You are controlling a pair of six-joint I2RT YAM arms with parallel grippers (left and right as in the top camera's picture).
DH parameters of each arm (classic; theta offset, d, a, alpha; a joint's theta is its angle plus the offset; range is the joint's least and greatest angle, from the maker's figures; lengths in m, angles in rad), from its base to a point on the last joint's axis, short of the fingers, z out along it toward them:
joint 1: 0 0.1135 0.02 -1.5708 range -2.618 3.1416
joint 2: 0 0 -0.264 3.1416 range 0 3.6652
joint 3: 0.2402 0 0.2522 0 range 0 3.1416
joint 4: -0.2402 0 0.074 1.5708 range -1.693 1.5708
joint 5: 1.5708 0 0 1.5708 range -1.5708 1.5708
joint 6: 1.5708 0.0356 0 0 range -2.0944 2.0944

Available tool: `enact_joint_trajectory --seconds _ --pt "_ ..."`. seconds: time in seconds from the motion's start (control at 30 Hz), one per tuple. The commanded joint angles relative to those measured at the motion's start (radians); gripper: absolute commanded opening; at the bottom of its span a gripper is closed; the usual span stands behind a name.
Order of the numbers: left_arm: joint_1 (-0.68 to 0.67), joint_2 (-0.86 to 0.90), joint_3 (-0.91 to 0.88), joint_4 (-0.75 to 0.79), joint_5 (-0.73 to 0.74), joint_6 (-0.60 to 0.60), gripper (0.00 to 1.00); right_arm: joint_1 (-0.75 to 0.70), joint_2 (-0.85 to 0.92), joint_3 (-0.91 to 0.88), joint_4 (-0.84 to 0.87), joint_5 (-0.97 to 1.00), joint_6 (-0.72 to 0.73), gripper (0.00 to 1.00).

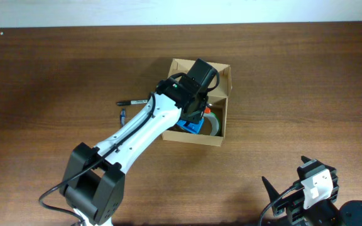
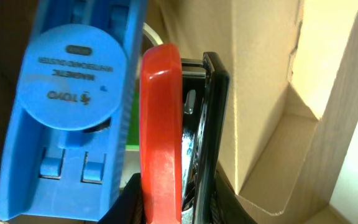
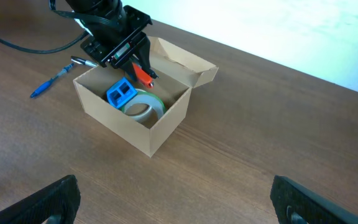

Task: Pack container
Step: 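Carry the orange stapler into the box and release it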

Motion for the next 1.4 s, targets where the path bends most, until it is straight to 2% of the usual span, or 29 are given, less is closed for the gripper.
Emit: enact_joint_trajectory --seconds 0.0,0.2,0.3,0.7,0.77,1.37 --pt "0.004 0.018 0.020 -0.006 -0.053 -0.054 0.05 -0.005 -0.006 -0.003 0.002 0.015 0.008 0.99" --pt "0.004 0.037 0.020 -0.002 -0.053 -0.054 0.08 -0.006 -0.006 -0.003 0.002 0.015 0.008 0.99" --pt "0.003 0.046 0.020 0.005 -0.053 -0.053 0.26 -0.006 -0.006 -0.003 0.002 0.015 0.008 0.99" --pt "0.004 0.056 0.020 0.062 -0.054 -0.053 0.29 -0.006 -0.006 -0.003 0.002 0.015 0.008 0.99" --pt "0.004 0.056 0.020 0.061 -0.054 -0.053 0.42 -0.006 -0.006 -0.003 0.002 0.015 0.008 0.99" --pt "0.003 0.050 0.039 0.077 -0.054 -0.052 0.42 -0.006 -0.006 -0.003 0.002 0.015 0.008 0.99"
